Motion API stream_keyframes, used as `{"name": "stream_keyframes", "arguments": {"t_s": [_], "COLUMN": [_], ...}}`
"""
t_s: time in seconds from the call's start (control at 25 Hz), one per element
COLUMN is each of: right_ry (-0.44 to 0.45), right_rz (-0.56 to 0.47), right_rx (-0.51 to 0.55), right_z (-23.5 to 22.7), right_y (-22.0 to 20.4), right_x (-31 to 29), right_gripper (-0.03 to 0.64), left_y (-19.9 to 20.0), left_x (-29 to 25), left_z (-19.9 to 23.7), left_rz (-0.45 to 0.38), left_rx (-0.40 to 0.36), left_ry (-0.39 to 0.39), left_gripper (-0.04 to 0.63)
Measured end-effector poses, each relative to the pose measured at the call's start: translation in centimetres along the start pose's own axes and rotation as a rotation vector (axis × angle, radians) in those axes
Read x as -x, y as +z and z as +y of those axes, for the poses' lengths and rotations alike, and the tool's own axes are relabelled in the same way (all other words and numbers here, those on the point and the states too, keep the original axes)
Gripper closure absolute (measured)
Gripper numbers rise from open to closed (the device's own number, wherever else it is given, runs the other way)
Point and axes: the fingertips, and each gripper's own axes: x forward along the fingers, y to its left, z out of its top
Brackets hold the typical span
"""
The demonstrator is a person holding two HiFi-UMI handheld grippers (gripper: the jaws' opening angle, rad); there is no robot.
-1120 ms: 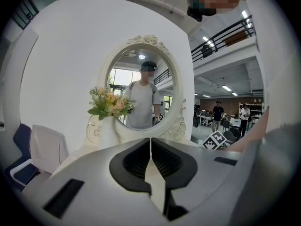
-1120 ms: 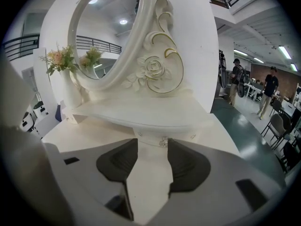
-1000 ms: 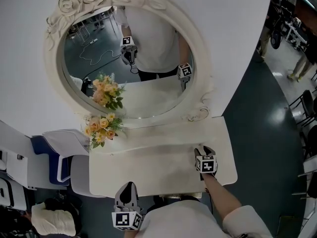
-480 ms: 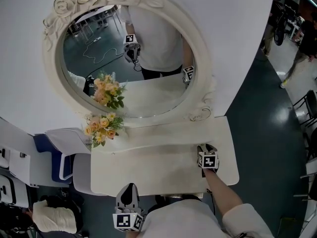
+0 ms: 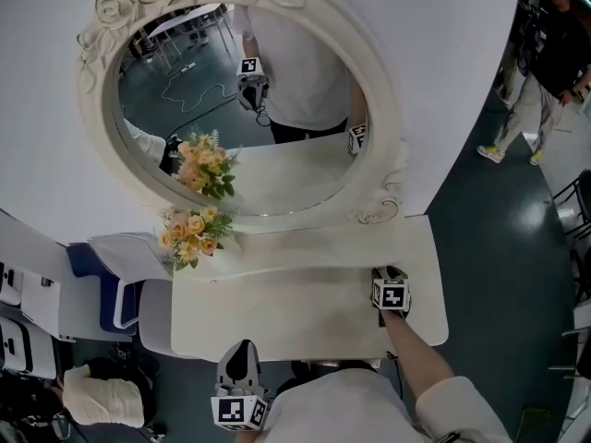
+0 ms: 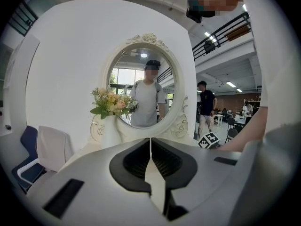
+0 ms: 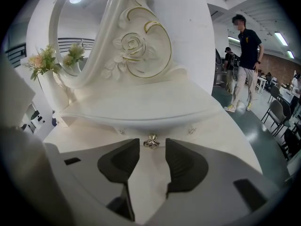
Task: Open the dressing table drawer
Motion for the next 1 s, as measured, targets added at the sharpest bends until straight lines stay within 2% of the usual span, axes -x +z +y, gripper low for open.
{"name": "stream_keyframes", "arguments": {"t_s": [0.24, 0.32, 1.0], "right_ry": [-0.001, -0.007, -0.005], "right_rz": [0.006, 0.003, 0.0], "right_rx": [0.039, 0.037, 0.009], "right_z": [0.18, 0.07, 0.12], "right_y": [-0.03, -0.02, -0.27], "right_x": [-0.26, -0.25, 0.18], "right_gripper": [0.466, 0.511, 0.517], "left_y": [0.29, 0.4, 0.79], "left_x": [0.2, 0.36, 0.22], "left_z": [-0.07, 0.06, -0.49], "left_rz": [-0.007, -0.019, -0.03], "left_rx": [-0.002, 0.003, -0.004], "left_ry": [0.015, 0.019, 0.004], "left_gripper": [0.57, 0.571, 0.569]}}
